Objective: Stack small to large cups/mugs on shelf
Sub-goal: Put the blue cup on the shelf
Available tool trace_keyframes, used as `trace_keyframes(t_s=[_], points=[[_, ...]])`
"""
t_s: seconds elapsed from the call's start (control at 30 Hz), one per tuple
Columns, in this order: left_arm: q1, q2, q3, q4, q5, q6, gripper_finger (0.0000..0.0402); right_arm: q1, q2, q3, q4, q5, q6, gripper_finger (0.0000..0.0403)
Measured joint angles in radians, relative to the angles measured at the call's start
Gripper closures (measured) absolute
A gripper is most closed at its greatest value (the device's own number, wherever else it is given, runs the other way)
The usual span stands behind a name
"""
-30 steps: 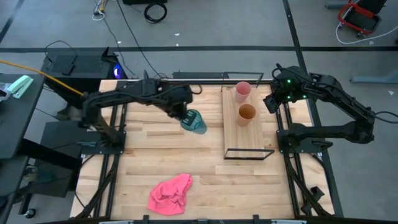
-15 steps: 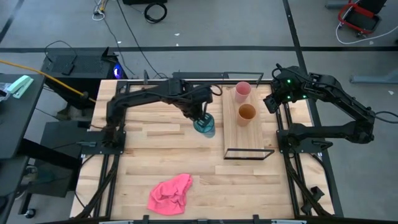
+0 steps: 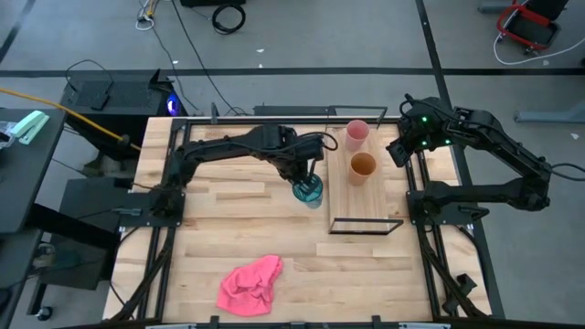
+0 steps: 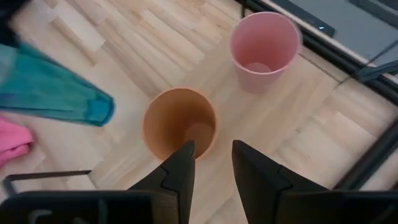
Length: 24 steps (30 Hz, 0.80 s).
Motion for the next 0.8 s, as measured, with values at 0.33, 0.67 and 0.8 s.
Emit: trace_keyframes(t_s=[0.33, 0.67, 0.8], points=[[-0.019, 0.063, -0.002, 0.016, 0.000, 0.013, 0.0390, 0.099, 0.022, 0.000, 0.051, -0.033, 0.011, 0.0288], [-0.032, 0.090, 0.001, 0.018, 0.000, 0.015, 0.0390, 0.156, 0.073, 0.000, 0.070, -0.030, 0.011, 0.0288], [-0.038, 0.102, -0.002, -0.003, 0.000, 0.024, 0.0390, 0.171, 0.081, 0.000, 0.079, -0.030, 0.011, 0.0288]])
